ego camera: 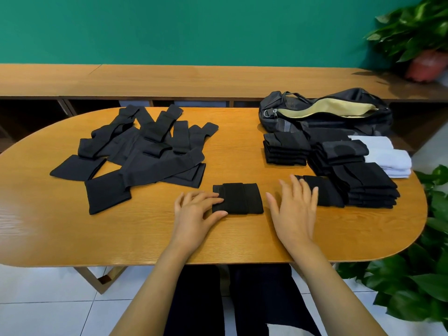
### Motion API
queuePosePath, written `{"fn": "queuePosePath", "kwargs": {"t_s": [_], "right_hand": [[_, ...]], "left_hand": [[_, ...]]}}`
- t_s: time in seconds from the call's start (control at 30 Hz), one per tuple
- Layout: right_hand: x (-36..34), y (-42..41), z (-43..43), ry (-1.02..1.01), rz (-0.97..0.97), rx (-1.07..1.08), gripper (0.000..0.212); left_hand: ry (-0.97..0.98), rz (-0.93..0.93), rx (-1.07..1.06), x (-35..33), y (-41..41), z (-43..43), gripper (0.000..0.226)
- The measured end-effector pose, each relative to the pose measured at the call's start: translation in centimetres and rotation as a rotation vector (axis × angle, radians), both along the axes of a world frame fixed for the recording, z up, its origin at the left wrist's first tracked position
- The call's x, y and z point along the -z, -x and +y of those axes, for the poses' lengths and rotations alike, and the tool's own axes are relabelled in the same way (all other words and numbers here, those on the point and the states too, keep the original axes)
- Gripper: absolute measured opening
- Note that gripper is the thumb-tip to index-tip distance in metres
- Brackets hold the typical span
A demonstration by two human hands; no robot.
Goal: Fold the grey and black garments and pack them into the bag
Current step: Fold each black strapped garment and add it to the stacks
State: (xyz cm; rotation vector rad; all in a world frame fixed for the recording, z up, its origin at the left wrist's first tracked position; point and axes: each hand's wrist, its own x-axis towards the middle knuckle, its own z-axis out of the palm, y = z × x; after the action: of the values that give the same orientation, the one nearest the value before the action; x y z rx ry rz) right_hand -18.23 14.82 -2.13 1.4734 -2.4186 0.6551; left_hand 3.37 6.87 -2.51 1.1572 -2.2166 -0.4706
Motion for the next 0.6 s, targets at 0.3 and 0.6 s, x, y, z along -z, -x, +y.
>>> {"fn": "queuePosePath", "kwargs": {"t_s": [0.3, 0.6], "right_hand": [[0.3, 0.4, 1.3, -0.143, -0.026, -0.081, 0.081], [-1.9, -4.2, 0.8, -0.203, 0.277, -0.642, 0.054]], "left_hand": [[-0.021, 0.066, -0.012, 0.1, 0.0, 0.1, 0.05], [0.01, 0.064, -0.03, 0.0, 0.1, 0.2, 0.05]]}}
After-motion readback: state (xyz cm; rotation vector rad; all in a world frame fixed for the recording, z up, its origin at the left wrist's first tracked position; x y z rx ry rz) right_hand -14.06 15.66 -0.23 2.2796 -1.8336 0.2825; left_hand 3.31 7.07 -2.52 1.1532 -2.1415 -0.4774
